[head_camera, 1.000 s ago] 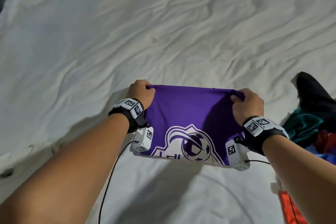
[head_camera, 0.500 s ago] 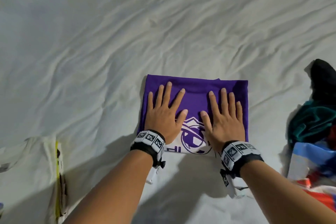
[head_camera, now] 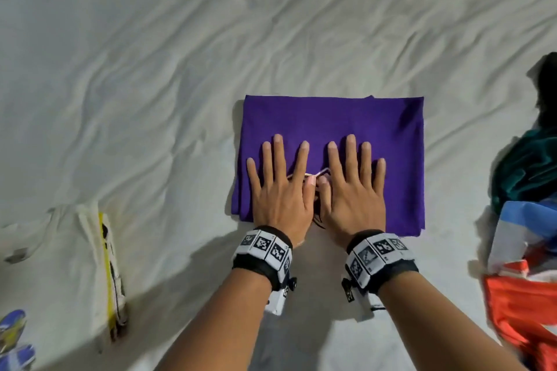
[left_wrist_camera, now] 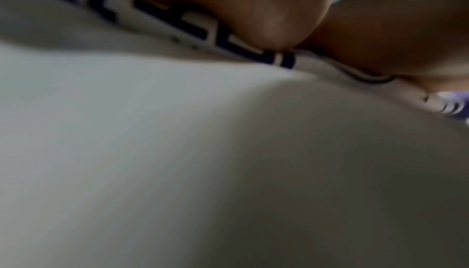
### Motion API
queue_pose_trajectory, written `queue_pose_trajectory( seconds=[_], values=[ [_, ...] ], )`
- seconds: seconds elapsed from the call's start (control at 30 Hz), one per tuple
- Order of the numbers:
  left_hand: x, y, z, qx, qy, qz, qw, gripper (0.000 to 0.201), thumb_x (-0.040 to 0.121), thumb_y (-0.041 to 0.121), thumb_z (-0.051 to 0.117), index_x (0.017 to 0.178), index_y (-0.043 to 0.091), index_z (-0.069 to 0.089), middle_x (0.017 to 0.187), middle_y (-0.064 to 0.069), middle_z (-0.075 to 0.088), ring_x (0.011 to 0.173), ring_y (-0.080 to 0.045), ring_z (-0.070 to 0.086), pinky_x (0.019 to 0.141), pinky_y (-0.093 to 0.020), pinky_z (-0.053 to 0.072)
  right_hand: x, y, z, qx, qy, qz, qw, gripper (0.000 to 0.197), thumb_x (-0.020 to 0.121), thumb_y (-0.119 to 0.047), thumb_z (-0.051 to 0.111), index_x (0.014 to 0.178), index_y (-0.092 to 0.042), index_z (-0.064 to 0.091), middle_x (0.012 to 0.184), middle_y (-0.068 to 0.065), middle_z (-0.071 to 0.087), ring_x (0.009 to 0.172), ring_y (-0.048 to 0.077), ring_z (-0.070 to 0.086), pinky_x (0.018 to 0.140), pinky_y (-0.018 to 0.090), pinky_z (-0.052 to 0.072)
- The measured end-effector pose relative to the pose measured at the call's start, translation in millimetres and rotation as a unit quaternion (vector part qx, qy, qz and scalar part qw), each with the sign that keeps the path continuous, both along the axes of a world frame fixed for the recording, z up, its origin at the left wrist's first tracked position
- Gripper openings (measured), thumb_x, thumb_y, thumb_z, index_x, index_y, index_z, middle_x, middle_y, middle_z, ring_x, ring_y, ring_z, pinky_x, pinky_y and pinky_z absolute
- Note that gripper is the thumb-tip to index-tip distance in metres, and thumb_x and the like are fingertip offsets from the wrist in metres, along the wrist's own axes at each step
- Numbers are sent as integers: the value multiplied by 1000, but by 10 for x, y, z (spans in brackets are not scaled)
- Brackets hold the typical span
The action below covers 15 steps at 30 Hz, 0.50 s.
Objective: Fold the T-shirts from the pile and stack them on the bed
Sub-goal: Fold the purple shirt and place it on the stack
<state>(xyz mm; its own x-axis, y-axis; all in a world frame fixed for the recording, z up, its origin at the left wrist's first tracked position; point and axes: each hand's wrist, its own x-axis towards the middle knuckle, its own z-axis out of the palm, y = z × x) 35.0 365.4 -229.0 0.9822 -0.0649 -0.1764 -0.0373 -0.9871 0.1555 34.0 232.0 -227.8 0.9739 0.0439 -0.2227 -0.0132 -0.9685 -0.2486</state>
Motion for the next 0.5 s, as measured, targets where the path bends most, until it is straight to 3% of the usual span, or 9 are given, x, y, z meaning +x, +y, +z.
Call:
queue_pose_trajectory(
  seconds=[0.17,0.37,0.5],
  values=[
    [-10,168,-55,13,6,-1,1000,66,104,56,27,163,37,4,171,-11,1,158,-32,0,123,-61,4,-95,-383,-39,-29,0,-6,1000,67,102,-61,20,162,-35,6,171,5,0,157,26,-3,126,49,1],
    [7,430,13,60,10,-10,998,69,103,57,21,164,30,3,170,-14,5,156,-37,7,120,-62,14,-102,-559,-91,-42,-3,-23,999,62,105,-49,18,163,-29,5,170,5,2,157,25,-2,127,46,1],
    [87,447,57,79,40,-28,996,65,104,53,17,164,28,11,169,-15,12,155,-39,9,119,-67,8,-119,-668,-68,-23,4,-24,999,61,105,-46,14,163,-28,6,170,4,2,157,23,-2,126,47,1]
  ],
)
